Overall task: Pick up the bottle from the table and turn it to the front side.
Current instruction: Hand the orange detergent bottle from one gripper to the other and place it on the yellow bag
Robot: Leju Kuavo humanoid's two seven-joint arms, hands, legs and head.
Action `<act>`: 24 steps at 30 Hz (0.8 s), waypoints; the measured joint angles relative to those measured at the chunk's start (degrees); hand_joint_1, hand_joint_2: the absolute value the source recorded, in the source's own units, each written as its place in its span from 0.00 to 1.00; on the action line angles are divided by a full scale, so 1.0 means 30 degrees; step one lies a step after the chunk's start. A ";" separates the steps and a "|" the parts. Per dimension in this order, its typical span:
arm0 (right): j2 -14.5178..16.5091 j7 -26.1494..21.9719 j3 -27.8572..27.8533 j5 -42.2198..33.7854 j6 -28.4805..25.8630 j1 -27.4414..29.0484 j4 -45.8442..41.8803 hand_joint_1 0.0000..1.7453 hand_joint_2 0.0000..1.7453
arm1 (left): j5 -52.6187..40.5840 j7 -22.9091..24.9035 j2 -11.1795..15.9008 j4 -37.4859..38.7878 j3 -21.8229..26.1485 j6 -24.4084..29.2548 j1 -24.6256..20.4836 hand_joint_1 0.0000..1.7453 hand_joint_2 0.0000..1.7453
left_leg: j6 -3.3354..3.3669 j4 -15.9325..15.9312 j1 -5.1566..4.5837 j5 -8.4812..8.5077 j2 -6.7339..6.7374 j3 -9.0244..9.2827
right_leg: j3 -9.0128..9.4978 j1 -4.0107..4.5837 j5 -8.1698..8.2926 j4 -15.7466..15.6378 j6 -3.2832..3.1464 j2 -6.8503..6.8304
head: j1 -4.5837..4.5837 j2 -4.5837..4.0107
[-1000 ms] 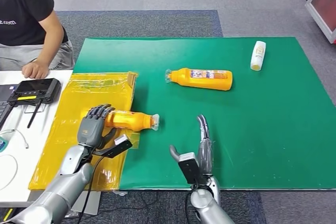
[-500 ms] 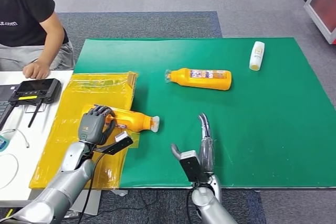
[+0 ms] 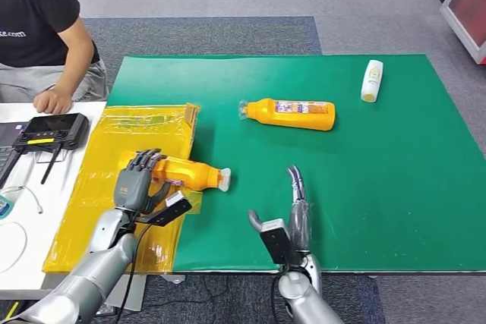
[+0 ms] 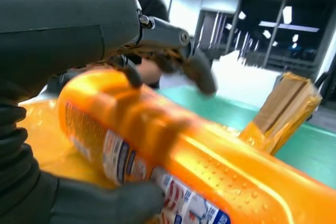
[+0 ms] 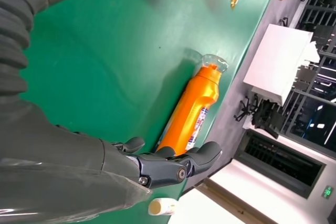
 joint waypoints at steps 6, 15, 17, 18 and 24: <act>-0.0058 -0.0002 -0.0246 0.0056 0.0025 0.0030 0.0020 0.00 1.00 | 0.1879 -0.0461 -0.0250 0.0226 0.0027 -0.1771 0.0048 0.00 1.00 | 0.0002 0.0000 0.0000 -0.0001 0.0000 -0.0003 | -0.0002 0.0000 -0.0001 0.0000 0.0001 -0.0001 | 0.0000 0.0000; -0.0075 0.0000 -0.0301 0.0146 0.0046 0.0033 0.0051 0.00 1.00 | 0.3548 -0.1295 -0.0294 0.0226 -0.0047 -0.2963 -0.0009 0.00 1.00 | 0.0011 0.0000 0.0000 -0.0009 -0.0002 0.0000 | 0.0007 -0.0001 -0.0011 0.0000 0.0009 -0.0003 | 0.0002 0.0000; -0.0078 -0.0002 -0.0321 0.0157 0.0042 0.0033 0.0064 0.00 1.00 | 0.3677 -0.1326 -0.0310 0.0188 -0.0104 -0.3072 -0.0006 0.00 1.00 | 0.0013 0.0000 -0.0001 -0.0007 -0.0002 0.0002 | 0.0011 -0.0001 -0.0009 0.0000 0.0010 -0.0004 | 0.0002 0.0002; -0.0084 -0.0002 -0.0344 0.0168 0.0038 0.0032 0.0075 0.00 1.00 | 0.3804 -0.1352 -0.0330 0.0146 -0.0160 -0.3184 -0.0003 0.00 1.00 | 0.0015 -0.0001 -0.0001 -0.0004 -0.0003 0.0004 | 0.0016 -0.0002 -0.0007 0.0000 0.0011 -0.0005 | 0.0002 0.0002; -0.0129 -0.0002 -0.0423 0.0300 -0.0031 0.0032 0.0113 0.00 1.00 | 0.4583 -0.1376 -0.0401 -0.0418 -0.0604 -0.4128 0.0168 0.00 1.00 | 0.0023 -0.0001 -0.0002 0.0002 -0.0005 0.0012 | 0.0032 -0.0004 -0.0001 0.0000 0.0015 -0.0010 | 0.0002 0.0000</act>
